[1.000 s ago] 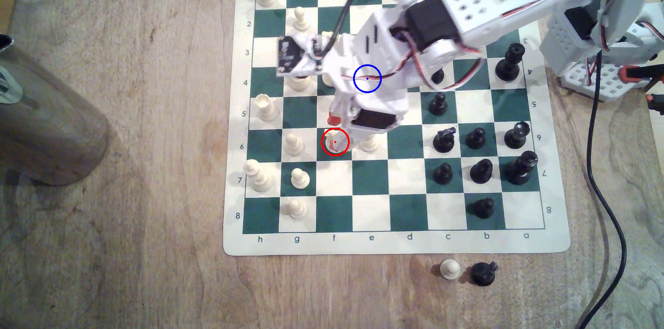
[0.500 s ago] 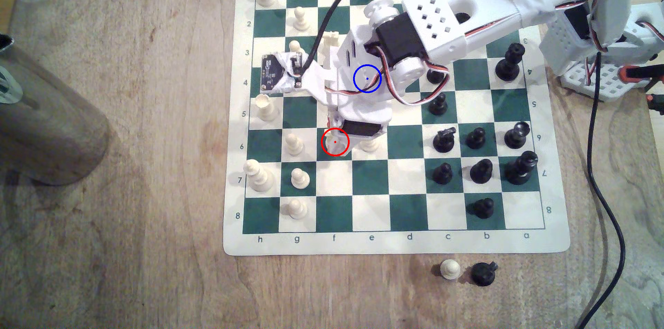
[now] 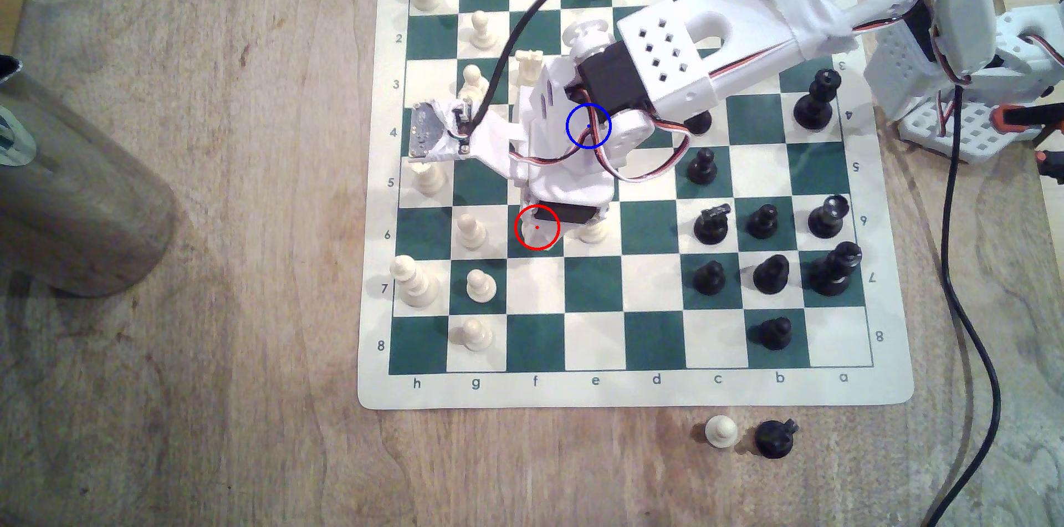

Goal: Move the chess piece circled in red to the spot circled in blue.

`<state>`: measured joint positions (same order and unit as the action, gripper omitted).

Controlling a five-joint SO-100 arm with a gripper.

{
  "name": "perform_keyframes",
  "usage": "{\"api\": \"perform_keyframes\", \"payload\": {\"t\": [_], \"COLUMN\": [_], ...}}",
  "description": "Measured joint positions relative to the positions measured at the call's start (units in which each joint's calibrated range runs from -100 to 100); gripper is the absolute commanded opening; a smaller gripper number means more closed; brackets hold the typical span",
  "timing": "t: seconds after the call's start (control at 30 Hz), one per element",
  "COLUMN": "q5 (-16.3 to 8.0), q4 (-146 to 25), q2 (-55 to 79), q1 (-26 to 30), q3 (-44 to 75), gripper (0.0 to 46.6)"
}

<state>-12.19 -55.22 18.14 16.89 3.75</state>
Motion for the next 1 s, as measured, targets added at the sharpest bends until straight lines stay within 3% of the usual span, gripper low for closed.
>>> {"api": "perform_keyframes", "payload": {"t": [0.13,0.63,0.77,0.83,1.0], "q5": [0.00,-0.39,-0.39,-0.39,-0.39], "q4": [0.00,0.00,0.00,0.00,0.00], "q2": [0.00,1.42,1.42,1.51,1.51], "q1": [0.00,0.00,0.37,0.44,0.37], "q3": [0.90,0.90,0.90,0.90,0.90], "gripper": [8.0,9.7,6.1,0.3,0.2]}}
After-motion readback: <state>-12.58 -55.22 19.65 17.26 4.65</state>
